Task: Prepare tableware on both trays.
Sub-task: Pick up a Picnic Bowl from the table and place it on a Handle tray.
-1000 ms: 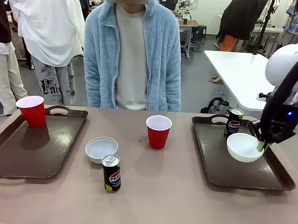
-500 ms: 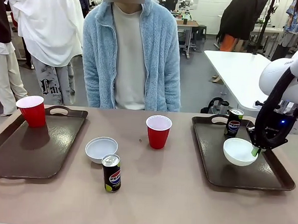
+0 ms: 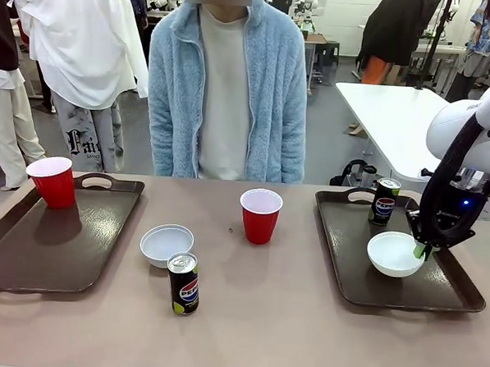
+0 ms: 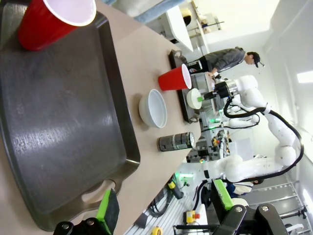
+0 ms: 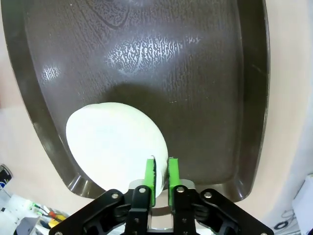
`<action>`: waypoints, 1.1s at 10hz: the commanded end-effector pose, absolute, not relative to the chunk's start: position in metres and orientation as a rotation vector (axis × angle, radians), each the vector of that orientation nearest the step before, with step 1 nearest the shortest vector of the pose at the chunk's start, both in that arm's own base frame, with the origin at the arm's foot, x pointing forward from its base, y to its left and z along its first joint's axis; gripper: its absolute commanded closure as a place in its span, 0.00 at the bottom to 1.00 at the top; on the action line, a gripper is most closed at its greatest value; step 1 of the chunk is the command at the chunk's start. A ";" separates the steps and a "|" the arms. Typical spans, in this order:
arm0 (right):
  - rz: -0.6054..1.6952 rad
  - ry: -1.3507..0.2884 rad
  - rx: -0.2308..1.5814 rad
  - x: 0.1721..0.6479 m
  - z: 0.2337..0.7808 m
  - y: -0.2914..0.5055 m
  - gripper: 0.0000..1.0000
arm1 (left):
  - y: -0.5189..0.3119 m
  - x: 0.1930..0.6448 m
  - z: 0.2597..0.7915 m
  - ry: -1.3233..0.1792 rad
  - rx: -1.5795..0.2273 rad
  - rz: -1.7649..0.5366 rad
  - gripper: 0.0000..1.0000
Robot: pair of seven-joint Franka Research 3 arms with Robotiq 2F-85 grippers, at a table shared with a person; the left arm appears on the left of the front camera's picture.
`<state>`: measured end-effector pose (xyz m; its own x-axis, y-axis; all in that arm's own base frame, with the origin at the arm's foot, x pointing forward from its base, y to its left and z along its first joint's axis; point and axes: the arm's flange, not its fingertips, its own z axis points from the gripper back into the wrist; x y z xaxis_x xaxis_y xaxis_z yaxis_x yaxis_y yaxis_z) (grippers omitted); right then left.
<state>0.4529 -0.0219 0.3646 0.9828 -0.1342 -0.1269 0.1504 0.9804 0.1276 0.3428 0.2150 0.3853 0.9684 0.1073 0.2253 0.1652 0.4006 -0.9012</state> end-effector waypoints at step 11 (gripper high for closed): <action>-0.043 -0.023 0.015 0.395 0.494 0.034 0.00 | 0.216 0.343 0.389 -0.274 -1.180 -0.030 0.00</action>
